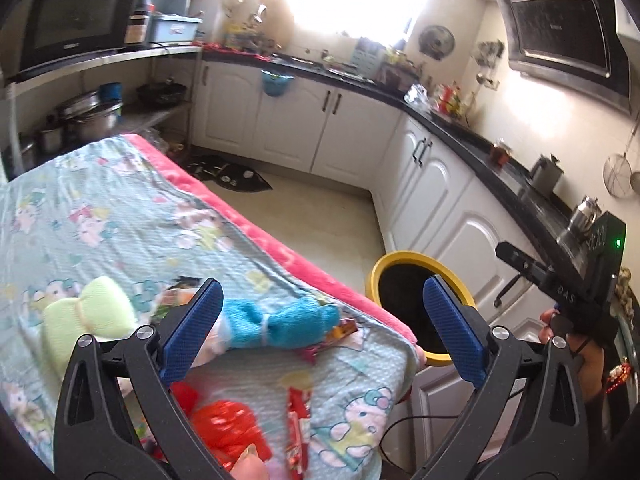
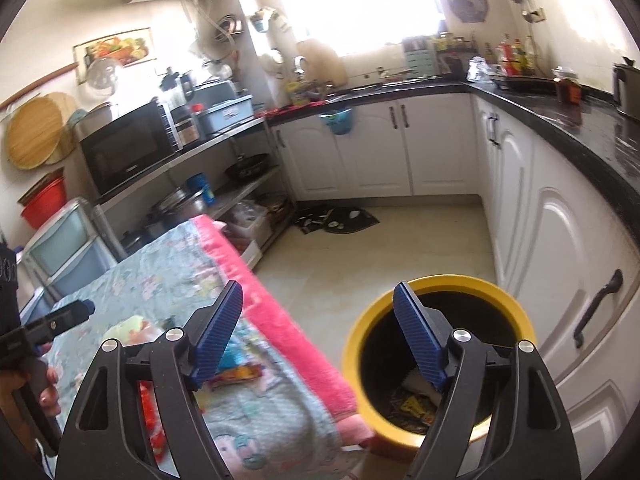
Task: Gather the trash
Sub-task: 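Move both open tools back over the table items, then grasp the red candy-bar wrapper with the right tool while the left tool grasps the red candy tube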
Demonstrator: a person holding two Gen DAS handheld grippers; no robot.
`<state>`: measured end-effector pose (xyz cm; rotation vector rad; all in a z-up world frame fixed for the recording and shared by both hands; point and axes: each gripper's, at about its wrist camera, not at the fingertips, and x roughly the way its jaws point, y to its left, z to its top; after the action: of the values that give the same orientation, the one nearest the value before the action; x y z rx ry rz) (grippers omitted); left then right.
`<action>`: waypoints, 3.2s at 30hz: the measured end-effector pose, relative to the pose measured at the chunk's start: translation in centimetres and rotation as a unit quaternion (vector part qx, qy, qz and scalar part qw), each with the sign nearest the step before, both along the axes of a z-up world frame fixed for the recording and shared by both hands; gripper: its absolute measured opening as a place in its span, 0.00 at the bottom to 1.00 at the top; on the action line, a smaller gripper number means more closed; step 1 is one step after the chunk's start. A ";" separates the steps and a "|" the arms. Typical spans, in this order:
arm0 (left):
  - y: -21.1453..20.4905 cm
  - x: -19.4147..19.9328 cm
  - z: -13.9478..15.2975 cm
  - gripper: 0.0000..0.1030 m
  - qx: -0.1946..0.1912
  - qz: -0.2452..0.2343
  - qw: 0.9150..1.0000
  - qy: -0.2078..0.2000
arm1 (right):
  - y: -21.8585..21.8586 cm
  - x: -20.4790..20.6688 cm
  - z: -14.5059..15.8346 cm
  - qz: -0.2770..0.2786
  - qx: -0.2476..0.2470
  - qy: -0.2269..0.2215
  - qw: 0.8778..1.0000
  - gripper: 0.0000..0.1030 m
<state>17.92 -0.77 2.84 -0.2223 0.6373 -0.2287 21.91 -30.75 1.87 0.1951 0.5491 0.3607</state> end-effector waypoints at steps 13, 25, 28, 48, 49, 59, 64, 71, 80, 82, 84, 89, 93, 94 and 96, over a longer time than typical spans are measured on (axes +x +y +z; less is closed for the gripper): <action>6.2 -4.9 0.9 0.90 0.013 0.063 0.998 -0.014 | 7.8 -3.3 1.5 0.101 -0.015 -0.013 0.995 0.75; 10.5 -8.1 0.2 0.90 0.027 0.109 0.994 -0.006 | 13.1 -6.1 1.0 0.165 -0.037 -0.002 0.986 0.75; 11.4 -8.7 -0.7 0.90 0.030 0.115 0.993 0.003 | 14.4 -6.6 0.4 0.175 -0.049 0.010 0.983 0.75; 12.6 -7.4 -9.6 0.82 0.045 0.065 0.992 0.098 | 19.1 -5.4 -7.7 0.180 -0.128 0.116 0.968 0.71; 12.5 -7.3 -9.8 0.81 0.046 0.061 0.992 0.099 | 19.2 -5.2 -8.4 0.180 -0.131 0.128 0.966 0.70; 12.9 -5.8 -11.4 0.67 0.004 0.035 0.993 0.115 | 20.4 -3.4 -12.1 0.191 -0.145 0.194 0.951 0.39; 12.4 -5.0 -11.7 0.63 0.002 0.017 0.993 0.117 | 20.5 -3.3 -12.2 0.198 -0.143 0.197 0.949 0.29; 11.4 -4.5 -12.7 0.47 0.012 0.000 0.991 0.133 | 19.9 -3.1 -12.2 0.199 -0.128 0.203 0.950 0.22; 10.9 -4.2 -14.1 0.35 0.028 -0.001 0.988 0.154 | 19.6 -2.8 -11.8 0.202 -0.121 0.194 0.952 0.13; 10.9 -4.2 -14.1 0.34 0.031 -0.001 0.988 0.155 | 19.8 -2.8 -11.8 0.205 -0.122 0.193 0.952 0.13; 10.8 -4.3 -14.0 0.33 0.041 -0.002 0.987 0.153 | 19.8 -2.8 -11.8 0.208 -0.121 0.193 0.951 0.12; 10.5 -4.5 -13.7 0.29 0.046 -0.003 0.987 0.152 | 19.7 -3.0 -11.3 0.207 -0.117 0.183 0.954 0.11; 10.5 -5.1 -13.2 0.27 0.047 -0.005 0.988 0.148 | 19.5 -3.3 -10.4 0.208 -0.114 0.173 0.956 0.11; 10.5 -5.3 -13.0 0.27 0.047 -0.005 0.988 0.147 | 19.4 -3.4 -10.1 0.208 -0.112 0.168 0.957 0.11; 10.6 -5.9 -12.5 0.26 0.048 -0.007 0.988 0.144 | 19.4 -3.5 -9.7 0.210 -0.111 0.164 0.958 0.11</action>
<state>12.07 9.84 -9.62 -0.1596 0.9341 -0.1798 18.38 -11.37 -7.87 -0.0855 0.9581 0.6813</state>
